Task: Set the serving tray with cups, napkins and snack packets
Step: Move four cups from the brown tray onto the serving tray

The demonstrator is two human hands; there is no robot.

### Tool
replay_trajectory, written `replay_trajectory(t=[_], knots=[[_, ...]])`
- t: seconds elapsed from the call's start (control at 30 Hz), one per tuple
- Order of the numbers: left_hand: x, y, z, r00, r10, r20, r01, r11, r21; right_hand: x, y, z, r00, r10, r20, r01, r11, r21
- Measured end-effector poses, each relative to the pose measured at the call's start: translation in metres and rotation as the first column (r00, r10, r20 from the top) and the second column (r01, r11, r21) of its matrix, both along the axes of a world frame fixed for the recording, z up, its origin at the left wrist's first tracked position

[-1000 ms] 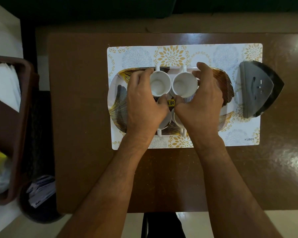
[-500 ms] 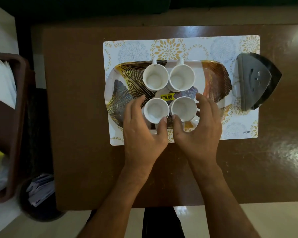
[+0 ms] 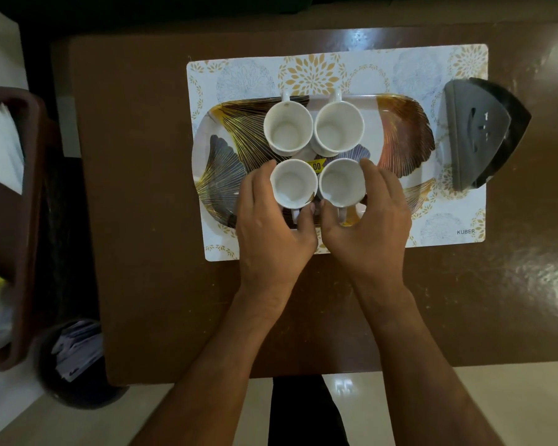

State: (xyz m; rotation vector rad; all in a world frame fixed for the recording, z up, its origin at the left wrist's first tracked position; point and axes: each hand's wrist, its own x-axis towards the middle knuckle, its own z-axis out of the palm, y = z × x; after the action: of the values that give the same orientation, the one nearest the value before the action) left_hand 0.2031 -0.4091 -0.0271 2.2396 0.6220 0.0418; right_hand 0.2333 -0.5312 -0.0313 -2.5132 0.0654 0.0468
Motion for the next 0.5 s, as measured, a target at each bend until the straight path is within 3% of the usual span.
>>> replay_trajectory(t=[0.5], knots=[[-0.001, 0.0063, -0.0019, 1.0, -0.015, 0.006, 0.015, 1.0, -0.009, -0.0011, 0.0027, -0.0004, 1.0, 0.01, -0.002, -0.01, 1.0, -0.022]])
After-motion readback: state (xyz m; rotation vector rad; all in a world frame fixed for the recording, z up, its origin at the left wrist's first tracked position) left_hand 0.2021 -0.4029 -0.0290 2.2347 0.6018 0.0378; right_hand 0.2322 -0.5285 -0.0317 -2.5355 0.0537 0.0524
